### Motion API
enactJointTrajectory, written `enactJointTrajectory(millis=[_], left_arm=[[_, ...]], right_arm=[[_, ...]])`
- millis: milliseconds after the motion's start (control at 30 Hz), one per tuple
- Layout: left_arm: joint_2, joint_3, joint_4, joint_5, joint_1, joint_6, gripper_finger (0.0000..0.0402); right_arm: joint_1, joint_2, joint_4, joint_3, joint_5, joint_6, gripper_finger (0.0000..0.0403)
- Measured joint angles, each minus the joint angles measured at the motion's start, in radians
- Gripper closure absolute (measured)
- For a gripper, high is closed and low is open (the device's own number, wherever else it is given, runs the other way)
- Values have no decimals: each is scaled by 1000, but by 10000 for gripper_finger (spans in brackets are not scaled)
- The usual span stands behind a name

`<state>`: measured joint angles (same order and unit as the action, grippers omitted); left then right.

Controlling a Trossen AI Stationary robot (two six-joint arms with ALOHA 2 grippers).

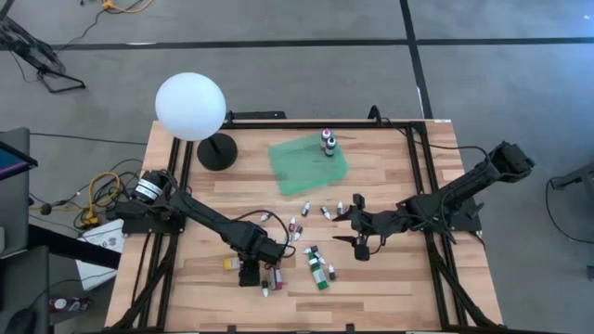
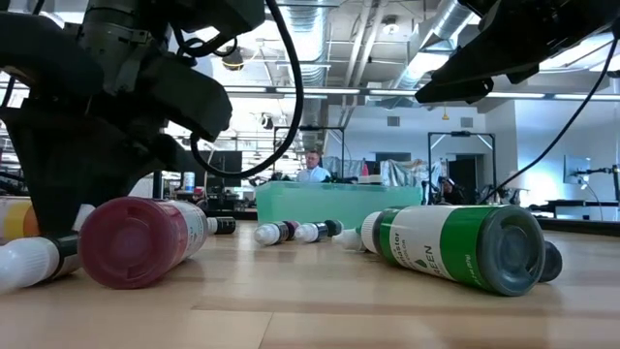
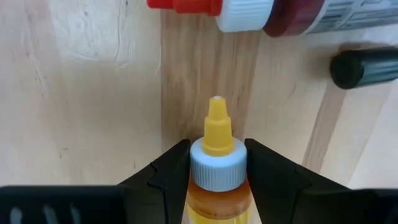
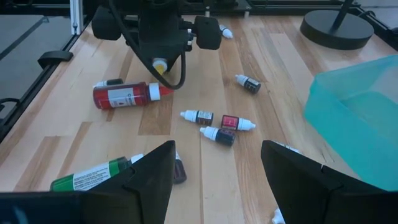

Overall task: Pick & Place food coloring
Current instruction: Put the yellow food coloring bottle into the green bin

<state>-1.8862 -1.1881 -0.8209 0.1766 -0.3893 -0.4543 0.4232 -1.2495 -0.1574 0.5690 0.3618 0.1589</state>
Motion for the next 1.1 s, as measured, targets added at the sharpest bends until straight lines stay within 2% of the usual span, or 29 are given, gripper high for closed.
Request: enactJointTrajectory(millis=[600,900,1100], left_arm=[[0,0,0,2,0,22,259],[0,0,0,2,0,22,282],[0,0,0,2,0,22,270]], right_arm=[[0,0,0,0,2,0,173],[0,0,0,0,2,0,173],[0,0,0,0,2,0,173]])
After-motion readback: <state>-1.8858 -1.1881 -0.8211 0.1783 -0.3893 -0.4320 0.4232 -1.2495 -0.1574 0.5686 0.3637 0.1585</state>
